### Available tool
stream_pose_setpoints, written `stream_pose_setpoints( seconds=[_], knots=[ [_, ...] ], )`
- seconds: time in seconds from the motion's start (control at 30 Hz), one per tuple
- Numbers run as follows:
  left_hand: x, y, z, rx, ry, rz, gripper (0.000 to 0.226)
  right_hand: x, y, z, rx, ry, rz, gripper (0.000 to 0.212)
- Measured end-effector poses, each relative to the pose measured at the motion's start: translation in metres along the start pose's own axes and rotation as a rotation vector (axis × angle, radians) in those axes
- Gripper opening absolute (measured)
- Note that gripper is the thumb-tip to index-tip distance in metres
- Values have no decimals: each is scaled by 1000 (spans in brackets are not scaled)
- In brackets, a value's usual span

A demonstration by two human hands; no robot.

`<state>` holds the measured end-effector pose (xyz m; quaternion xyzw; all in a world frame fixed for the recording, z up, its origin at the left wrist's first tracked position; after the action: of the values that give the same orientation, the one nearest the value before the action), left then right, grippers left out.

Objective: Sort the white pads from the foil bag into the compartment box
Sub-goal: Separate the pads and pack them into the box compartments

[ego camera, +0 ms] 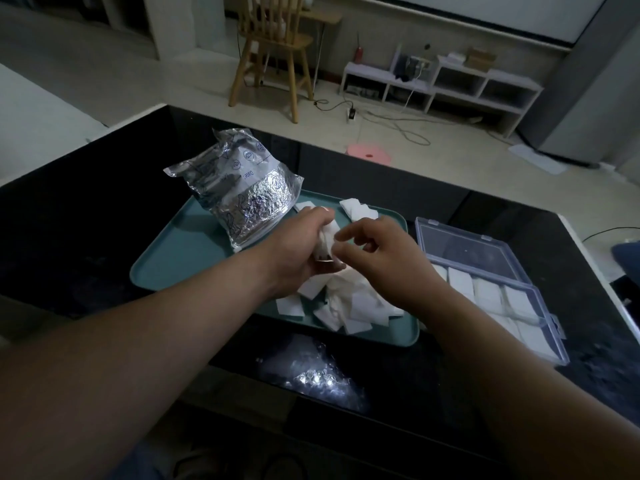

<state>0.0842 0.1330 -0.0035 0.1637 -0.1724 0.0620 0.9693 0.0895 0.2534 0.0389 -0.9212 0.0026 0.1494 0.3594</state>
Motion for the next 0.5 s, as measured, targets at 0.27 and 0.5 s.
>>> stream_pose_setpoints(
  seconds=[0.27, 0.5],
  knots=[
    [3, 5, -5, 201, -146, -73, 24, 2, -3, 9, 34, -2, 47, 25],
    [2, 4, -8, 208, -166, -68, 25, 12, 5, -6, 212, -205, 83, 33]
  ],
)
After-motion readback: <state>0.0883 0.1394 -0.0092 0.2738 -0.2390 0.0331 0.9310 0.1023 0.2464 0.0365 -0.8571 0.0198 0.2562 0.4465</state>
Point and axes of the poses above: each hand's wrist, its own x-axis away from the middle knuckle, its own y-axis out of the palm, z = x × y, the point moved 9 cm from there along -x, towards the middle knuckle, and after that the axes turned 14 degrees about z, right-handed, at the moved point
